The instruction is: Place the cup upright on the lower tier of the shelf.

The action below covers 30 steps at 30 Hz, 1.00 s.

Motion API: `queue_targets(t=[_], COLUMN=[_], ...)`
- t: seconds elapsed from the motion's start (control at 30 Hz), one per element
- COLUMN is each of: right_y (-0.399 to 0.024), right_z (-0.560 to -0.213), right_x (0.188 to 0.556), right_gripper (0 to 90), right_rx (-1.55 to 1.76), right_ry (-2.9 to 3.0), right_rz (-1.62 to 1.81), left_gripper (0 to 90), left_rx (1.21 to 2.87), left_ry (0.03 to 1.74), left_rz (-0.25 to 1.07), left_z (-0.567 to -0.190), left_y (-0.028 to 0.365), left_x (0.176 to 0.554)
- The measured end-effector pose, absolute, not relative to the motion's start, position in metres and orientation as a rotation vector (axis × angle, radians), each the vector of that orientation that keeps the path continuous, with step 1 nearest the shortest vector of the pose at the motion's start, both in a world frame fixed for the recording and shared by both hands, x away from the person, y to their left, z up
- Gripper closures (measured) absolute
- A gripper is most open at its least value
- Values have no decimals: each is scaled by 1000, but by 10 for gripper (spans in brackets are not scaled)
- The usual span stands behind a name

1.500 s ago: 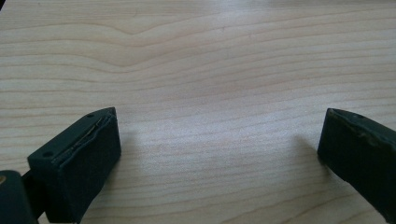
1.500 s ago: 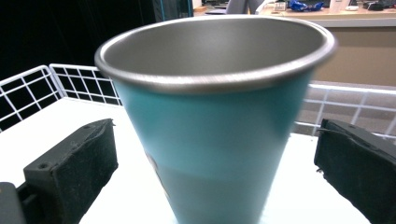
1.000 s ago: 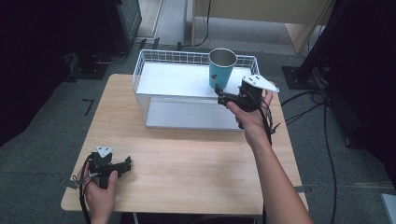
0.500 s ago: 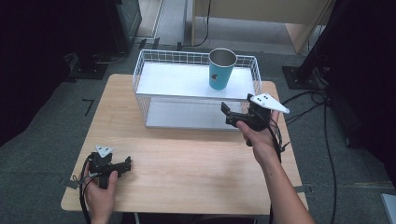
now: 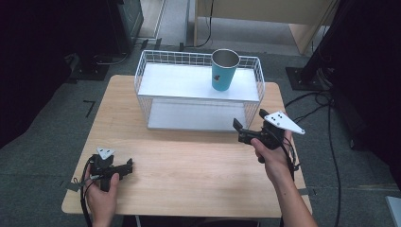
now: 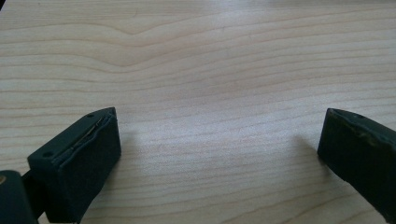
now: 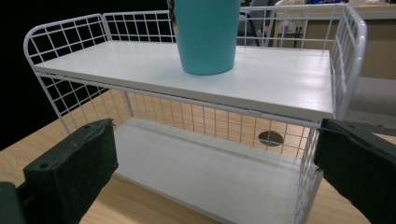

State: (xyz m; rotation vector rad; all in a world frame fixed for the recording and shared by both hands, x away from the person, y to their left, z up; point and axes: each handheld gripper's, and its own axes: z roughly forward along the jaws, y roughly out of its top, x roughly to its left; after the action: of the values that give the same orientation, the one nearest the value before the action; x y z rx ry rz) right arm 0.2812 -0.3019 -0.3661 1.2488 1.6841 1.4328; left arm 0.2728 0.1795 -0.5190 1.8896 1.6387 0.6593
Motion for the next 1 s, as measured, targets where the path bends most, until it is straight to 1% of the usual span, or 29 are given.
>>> queue_targets(t=[0.17, 0.4, 1.0], right_y=[-309, -322, -370], right_z=[-375, -396, -444], right_x=[271, 264, 243], right_gripper=[0, 0, 0], right_rx=[1255, 1314, 1459], right_ry=[1683, 1676, 1631], right_rz=[1406, 1384, 1295], left_gripper=[0, 0, 0], left_rx=[1890, 1889, 1889], left_ry=[1639, 1638, 1639], left_rz=[660, 661, 660], left_z=[-519, -519, -519], left_y=[180, 179, 179], left_x=[273, 273, 273])
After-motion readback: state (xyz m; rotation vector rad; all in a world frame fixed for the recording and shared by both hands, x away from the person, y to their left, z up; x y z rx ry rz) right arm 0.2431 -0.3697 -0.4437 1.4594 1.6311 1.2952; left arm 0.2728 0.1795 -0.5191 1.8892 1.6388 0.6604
